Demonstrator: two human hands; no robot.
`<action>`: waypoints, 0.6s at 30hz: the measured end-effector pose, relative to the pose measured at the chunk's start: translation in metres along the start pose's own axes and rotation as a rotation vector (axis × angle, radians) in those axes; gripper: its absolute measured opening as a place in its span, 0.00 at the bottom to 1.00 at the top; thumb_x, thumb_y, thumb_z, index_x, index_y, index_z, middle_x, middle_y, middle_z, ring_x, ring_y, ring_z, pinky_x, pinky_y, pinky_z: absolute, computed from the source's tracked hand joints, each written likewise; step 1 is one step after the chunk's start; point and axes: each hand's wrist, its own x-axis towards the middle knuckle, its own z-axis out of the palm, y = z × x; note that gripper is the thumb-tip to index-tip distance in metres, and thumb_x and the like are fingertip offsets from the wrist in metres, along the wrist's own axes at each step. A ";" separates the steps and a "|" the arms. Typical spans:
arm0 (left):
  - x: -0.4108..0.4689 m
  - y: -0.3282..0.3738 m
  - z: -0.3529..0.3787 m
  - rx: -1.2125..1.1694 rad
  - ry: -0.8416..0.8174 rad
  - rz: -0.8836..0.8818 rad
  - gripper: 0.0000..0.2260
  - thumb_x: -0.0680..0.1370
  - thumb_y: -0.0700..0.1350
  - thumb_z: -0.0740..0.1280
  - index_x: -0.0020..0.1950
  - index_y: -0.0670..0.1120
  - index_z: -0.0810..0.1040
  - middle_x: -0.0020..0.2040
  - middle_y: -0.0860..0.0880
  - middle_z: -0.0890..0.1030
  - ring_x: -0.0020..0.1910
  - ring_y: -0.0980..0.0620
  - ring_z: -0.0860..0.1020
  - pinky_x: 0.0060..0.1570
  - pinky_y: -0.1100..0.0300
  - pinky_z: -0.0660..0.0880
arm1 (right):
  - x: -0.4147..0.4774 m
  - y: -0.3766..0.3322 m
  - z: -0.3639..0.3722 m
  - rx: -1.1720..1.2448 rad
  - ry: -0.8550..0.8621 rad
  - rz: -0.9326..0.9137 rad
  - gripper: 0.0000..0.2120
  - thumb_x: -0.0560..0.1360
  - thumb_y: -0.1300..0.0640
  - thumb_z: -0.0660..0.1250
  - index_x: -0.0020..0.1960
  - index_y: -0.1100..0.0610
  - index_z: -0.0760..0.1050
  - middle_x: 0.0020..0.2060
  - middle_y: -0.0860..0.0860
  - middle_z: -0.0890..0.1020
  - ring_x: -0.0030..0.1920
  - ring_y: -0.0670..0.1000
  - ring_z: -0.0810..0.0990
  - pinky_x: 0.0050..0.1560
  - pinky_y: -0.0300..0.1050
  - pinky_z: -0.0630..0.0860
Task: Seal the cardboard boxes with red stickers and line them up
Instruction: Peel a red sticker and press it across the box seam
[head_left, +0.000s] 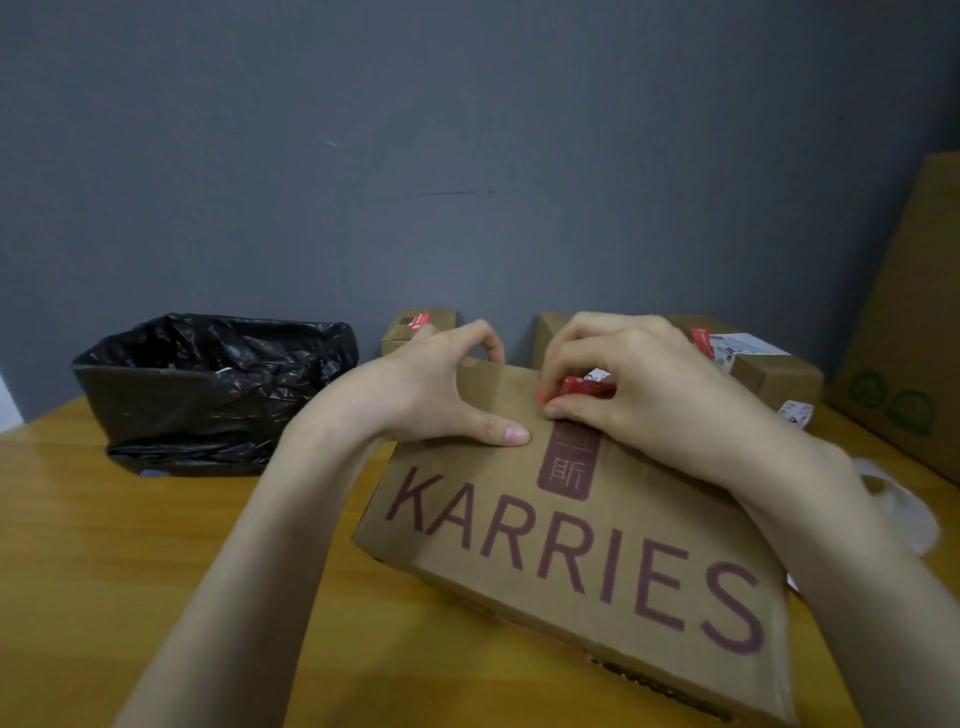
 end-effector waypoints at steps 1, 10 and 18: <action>0.000 -0.001 0.000 0.004 0.001 -0.003 0.25 0.65 0.59 0.73 0.57 0.58 0.67 0.60 0.50 0.67 0.56 0.50 0.70 0.51 0.55 0.72 | 0.000 0.001 0.000 -0.001 0.000 -0.014 0.01 0.70 0.55 0.72 0.41 0.50 0.81 0.44 0.43 0.78 0.47 0.47 0.77 0.50 0.52 0.74; 0.000 -0.002 0.000 0.017 0.003 0.015 0.25 0.65 0.59 0.73 0.57 0.59 0.66 0.59 0.50 0.66 0.56 0.50 0.70 0.49 0.56 0.71 | -0.001 0.011 -0.004 -0.035 -0.043 -0.089 0.04 0.71 0.60 0.71 0.45 0.56 0.84 0.45 0.46 0.81 0.44 0.44 0.78 0.46 0.31 0.73; -0.002 -0.004 -0.002 0.009 0.005 0.045 0.24 0.65 0.58 0.74 0.56 0.59 0.67 0.59 0.50 0.67 0.56 0.52 0.69 0.51 0.56 0.72 | -0.009 0.018 -0.027 0.026 -0.281 0.278 0.35 0.58 0.31 0.66 0.62 0.43 0.71 0.55 0.38 0.74 0.53 0.40 0.74 0.49 0.34 0.71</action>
